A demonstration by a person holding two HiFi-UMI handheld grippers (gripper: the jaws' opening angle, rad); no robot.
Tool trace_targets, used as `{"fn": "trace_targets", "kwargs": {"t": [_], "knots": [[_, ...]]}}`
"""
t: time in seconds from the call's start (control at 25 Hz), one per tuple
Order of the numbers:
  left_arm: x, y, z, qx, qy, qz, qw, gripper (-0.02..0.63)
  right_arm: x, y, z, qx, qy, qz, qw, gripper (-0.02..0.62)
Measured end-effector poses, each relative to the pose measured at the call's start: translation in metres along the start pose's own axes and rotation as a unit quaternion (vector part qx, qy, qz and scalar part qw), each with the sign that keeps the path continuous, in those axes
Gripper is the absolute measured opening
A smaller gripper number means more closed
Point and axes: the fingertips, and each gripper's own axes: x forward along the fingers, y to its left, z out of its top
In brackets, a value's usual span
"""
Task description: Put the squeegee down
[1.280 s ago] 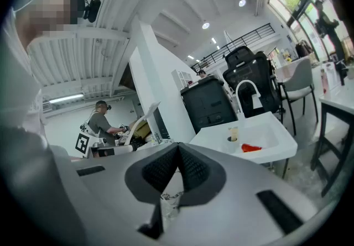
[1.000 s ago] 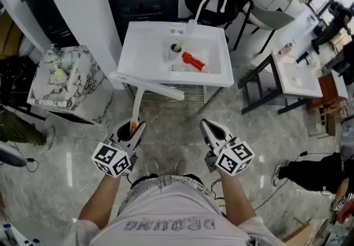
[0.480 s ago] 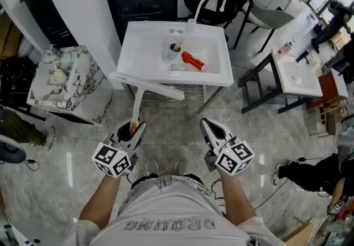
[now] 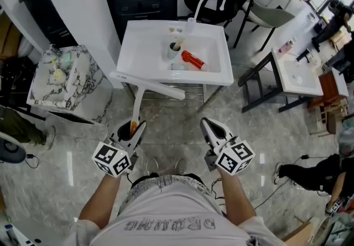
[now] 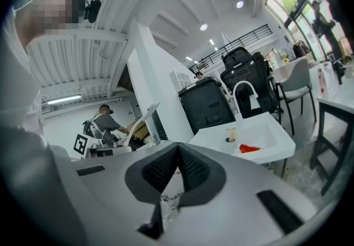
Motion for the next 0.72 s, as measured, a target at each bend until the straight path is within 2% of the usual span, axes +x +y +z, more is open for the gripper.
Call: {"fn": "trace_targets", "kwargs": {"t": [0.72], "knots": [[0.0052,-0.0049,-0.0038,0.004,0.001,0.005,1.0000,0.120,-0.0044,-0.0089,-0.0004,-0.001,0.001,0.004,1.000,0.008]]}}
